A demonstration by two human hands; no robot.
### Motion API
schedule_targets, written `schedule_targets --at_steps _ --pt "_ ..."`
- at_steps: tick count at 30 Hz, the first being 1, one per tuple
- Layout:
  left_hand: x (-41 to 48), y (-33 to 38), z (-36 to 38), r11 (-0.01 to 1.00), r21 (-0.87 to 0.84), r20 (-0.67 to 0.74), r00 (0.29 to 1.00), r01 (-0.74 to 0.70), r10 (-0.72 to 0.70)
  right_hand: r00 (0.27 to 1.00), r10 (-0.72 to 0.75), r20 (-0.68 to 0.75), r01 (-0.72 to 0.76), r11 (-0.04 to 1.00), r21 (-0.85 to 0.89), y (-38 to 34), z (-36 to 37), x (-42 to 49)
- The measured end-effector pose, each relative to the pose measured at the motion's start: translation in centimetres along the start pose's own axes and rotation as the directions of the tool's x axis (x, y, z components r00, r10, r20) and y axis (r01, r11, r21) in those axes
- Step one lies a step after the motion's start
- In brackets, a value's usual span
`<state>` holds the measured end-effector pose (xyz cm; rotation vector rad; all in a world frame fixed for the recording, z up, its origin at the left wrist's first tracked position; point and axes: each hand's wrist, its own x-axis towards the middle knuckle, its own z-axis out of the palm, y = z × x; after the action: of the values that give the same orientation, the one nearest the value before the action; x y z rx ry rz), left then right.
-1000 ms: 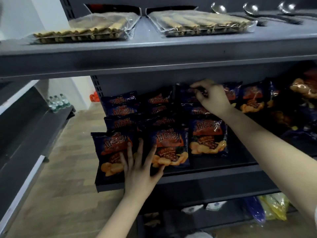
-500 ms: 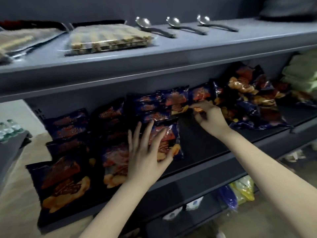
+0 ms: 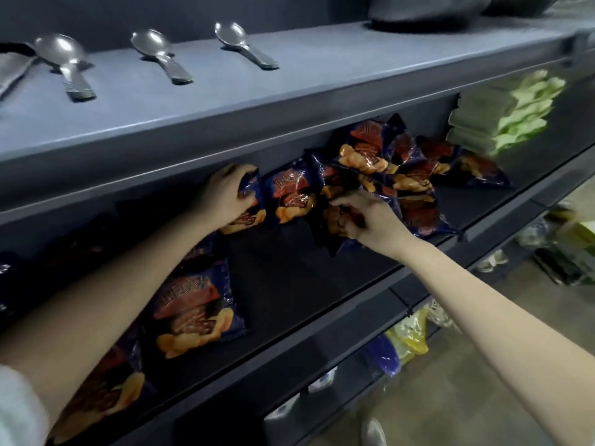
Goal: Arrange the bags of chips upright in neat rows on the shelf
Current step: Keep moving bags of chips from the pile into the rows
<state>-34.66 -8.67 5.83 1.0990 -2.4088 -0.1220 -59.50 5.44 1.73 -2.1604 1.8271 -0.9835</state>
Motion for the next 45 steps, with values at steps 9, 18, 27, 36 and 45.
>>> schedule_targets --at_steps 9,18,27,36,45 --pt "5.2 3.0 6.4 0.980 -0.078 0.223 0.954 -0.186 0.199 0.924 0.027 0.382 0.020 0.993 -0.118 2.0 1.7 1.8" --pt "7.7 6.8 12.7 0.974 -0.160 0.614 0.789 0.158 -0.027 0.862 -0.084 0.500 0.250 0.928 -0.276 4.7 5.2 -0.1" --pt "8.0 7.5 13.8 0.927 -0.131 0.685 0.708 0.353 -0.172 0.820 -0.331 0.468 0.298 0.943 0.145 5.8 2.4 0.7" --pt "4.7 7.1 9.5 0.821 0.075 0.808 0.448 0.566 -0.383 0.754 -0.501 0.424 0.268 0.824 0.498 4.7 2.6 1.5" --pt "-3.6 6.5 8.6 0.341 -0.378 0.631 0.509 0.861 -0.586 0.809 -0.437 0.394 0.097 0.760 0.643 2.7 3.8 5.1"
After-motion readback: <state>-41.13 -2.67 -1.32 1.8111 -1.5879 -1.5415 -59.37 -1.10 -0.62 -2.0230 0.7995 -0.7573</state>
